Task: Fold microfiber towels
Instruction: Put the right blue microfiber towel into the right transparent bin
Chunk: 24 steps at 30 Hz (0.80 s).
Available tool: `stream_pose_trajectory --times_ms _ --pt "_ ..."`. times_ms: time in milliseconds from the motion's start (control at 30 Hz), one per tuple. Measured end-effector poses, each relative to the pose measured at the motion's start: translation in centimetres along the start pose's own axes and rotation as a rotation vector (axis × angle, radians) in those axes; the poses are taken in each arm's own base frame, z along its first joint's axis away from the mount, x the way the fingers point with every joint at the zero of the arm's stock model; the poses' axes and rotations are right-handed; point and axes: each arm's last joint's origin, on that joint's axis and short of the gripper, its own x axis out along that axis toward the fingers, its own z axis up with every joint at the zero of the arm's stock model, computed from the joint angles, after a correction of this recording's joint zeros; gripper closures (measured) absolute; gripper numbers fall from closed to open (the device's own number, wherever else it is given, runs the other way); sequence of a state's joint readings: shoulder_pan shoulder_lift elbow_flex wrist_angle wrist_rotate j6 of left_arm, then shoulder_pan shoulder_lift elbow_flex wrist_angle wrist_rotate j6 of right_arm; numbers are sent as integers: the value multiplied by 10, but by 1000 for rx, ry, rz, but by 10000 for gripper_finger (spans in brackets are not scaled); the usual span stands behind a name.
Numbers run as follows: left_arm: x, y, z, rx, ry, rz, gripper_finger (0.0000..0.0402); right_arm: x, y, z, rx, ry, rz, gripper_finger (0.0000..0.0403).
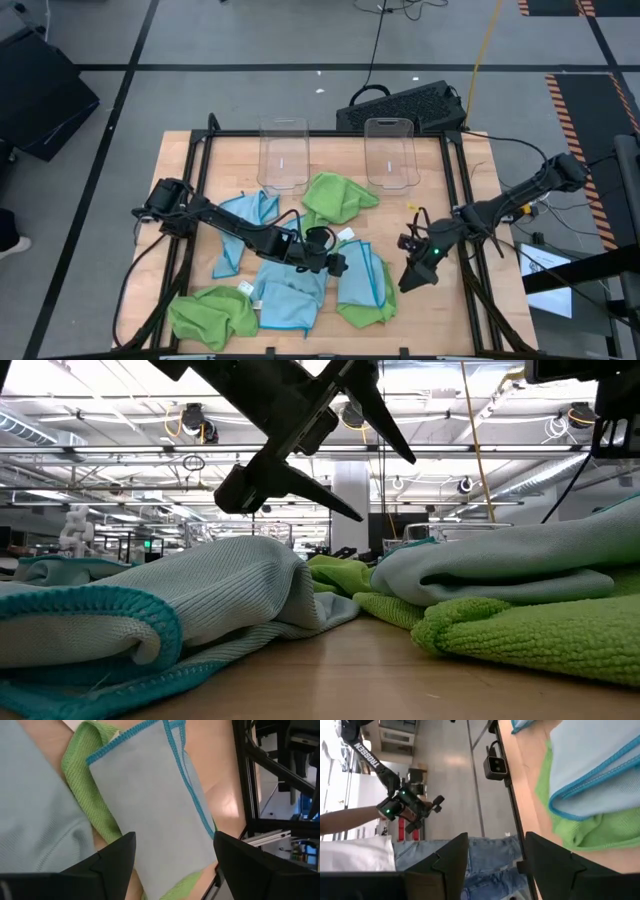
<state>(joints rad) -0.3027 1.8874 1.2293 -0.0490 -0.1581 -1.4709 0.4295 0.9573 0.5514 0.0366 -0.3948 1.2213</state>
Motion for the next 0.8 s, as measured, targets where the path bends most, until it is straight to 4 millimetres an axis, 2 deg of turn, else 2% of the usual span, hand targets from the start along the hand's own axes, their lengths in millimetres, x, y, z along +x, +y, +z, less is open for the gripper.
stream_pose_trajectory --times_ms 167,333,500,800 --pt "0 0 1 22 -2 1 133 -4 -3 9 -1 -46 -8 211" --pt "2 1 12 137 42 -4 133 -7 -6 16 113 -97 -16 211" --pt "3 3 23 222 77 -14 133 -7 -6 20 190 -238 -43 211" --pt "4 4 27 376 94 -25 133 -10 3 28 280 -398 59 211"
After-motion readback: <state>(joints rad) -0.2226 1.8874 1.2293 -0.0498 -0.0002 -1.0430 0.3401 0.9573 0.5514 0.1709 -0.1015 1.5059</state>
